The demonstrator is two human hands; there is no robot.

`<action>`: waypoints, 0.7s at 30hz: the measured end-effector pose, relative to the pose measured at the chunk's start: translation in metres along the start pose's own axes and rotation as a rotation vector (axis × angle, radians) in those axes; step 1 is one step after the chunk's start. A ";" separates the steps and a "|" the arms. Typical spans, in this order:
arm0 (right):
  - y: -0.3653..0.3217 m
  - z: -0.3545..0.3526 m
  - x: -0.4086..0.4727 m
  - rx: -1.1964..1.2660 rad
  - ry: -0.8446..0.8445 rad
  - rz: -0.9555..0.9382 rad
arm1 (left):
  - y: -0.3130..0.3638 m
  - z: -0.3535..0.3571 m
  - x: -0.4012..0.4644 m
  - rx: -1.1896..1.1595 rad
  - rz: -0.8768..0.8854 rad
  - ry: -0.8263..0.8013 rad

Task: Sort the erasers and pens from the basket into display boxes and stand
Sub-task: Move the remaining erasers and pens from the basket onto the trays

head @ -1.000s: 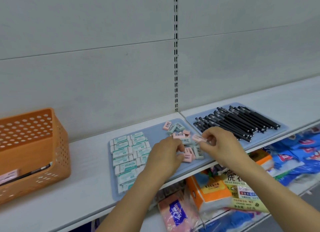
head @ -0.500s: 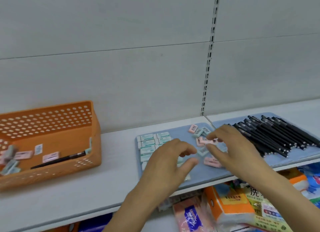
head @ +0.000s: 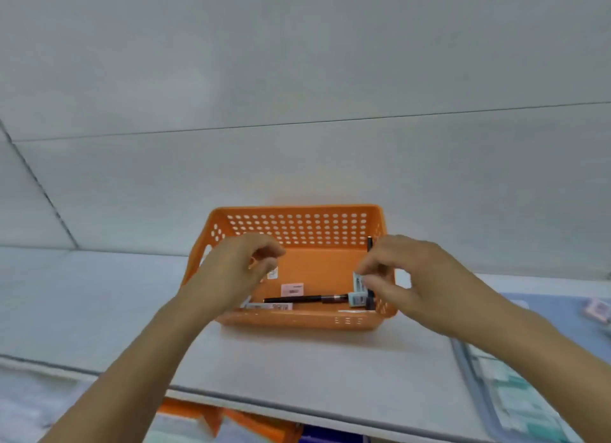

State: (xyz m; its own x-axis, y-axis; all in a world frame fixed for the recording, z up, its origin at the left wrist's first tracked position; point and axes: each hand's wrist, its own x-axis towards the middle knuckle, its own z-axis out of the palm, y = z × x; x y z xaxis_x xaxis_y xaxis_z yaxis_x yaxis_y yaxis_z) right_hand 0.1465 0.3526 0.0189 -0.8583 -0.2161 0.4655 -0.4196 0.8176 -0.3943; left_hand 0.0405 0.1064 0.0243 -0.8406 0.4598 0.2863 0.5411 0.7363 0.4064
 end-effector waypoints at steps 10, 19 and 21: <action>-0.009 0.085 0.107 -0.261 -0.487 0.154 | -0.060 0.025 0.067 0.690 0.069 -0.423; -0.010 0.119 0.125 -0.327 -0.651 0.198 | -0.069 0.027 0.075 0.716 0.145 -0.437; -0.010 0.115 0.123 -0.307 -0.611 0.204 | -0.068 0.019 0.073 0.678 0.148 -0.408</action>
State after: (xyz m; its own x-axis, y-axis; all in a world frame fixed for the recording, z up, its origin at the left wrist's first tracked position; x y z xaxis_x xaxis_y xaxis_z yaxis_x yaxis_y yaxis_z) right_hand 0.0110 0.2564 -0.0115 -0.9607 -0.2294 -0.1563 -0.2076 0.9676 -0.1439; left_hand -0.0584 0.0994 0.0012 -0.7744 0.6253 -0.0965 0.6257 0.7343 -0.2633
